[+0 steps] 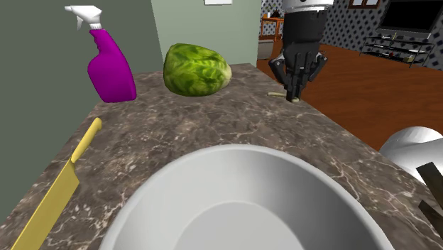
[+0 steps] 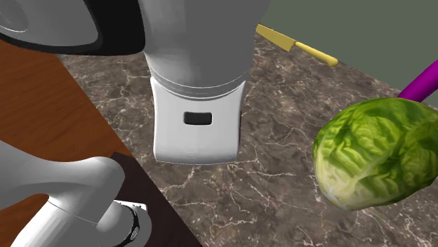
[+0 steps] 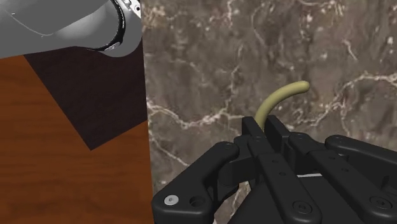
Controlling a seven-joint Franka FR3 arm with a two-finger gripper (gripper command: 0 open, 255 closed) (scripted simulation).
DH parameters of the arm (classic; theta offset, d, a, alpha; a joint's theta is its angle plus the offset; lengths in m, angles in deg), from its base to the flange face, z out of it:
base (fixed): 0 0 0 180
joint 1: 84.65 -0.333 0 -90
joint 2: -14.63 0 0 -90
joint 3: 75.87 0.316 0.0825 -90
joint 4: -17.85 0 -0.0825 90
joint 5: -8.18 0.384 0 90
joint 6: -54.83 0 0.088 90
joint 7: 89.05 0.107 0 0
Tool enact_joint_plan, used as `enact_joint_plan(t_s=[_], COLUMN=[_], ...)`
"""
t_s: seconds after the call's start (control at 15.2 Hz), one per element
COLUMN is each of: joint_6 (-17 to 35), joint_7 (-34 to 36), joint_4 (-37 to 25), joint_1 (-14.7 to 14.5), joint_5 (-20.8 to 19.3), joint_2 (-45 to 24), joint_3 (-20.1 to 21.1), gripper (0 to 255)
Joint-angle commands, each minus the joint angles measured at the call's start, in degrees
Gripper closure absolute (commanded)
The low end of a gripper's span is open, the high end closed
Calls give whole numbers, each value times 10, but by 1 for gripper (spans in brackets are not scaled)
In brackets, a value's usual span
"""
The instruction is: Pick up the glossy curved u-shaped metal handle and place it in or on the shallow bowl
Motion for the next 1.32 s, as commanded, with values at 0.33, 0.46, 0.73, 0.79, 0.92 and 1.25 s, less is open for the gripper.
enact_joint_plan(t_s=[0.33,0.46,0.73,0.79,0.92,1.25], joint_6=[-47,-60,-86,-93,-106,-134], joint_7=[9,11,17,19,22,30], joint_4=[-72,-94,-138,-150,-173,-223], joint_1=[4,5,8,8,9,12], joint_5=[-7,-9,-12,-13,-14,-16], joint_2=[-26,-34,-52,-57,-67,-89], joint_3=[-8,-9,-12,-12,-13,-14], gripper=[255,255,255,255,255,255])
